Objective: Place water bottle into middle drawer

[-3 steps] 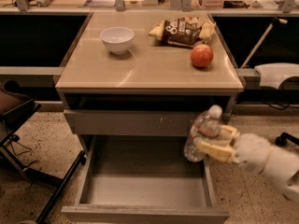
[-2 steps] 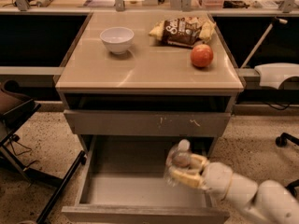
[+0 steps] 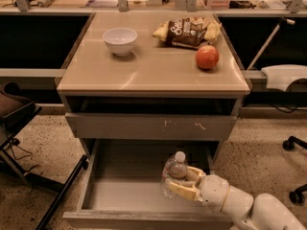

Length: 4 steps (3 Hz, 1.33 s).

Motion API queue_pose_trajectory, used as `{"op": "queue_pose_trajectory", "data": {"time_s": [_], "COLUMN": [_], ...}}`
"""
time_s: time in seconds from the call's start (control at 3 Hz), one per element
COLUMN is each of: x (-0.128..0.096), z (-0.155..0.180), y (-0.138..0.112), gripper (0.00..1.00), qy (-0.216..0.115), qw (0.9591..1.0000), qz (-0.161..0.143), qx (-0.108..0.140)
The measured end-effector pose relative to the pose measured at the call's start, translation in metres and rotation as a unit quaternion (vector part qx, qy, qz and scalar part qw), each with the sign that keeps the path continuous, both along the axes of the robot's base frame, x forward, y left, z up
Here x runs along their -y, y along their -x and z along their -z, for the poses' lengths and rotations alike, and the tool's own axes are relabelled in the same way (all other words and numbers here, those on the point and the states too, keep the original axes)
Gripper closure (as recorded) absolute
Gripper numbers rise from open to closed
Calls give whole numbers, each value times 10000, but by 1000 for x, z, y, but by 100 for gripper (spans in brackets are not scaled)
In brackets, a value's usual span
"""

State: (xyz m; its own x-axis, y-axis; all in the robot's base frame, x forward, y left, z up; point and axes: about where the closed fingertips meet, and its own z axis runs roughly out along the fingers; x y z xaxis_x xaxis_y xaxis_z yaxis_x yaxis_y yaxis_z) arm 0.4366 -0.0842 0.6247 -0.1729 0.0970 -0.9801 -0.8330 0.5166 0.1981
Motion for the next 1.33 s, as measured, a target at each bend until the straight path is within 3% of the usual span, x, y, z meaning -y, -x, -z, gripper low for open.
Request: {"op": "queue_pose_trajectory", "data": {"time_s": [0.33,0.67,1.0,1.33], "x": [-6,-6,19,20], "z": [35,97,147,145], "y": [-12,-53,-87,-89], "gripper": [100,100,100,100], "qy": [140,488,857,842], "qw": [9997,9975,9921,9920], "qz": [184,520,910,927], "qx": [-99,-1,119,127]}}
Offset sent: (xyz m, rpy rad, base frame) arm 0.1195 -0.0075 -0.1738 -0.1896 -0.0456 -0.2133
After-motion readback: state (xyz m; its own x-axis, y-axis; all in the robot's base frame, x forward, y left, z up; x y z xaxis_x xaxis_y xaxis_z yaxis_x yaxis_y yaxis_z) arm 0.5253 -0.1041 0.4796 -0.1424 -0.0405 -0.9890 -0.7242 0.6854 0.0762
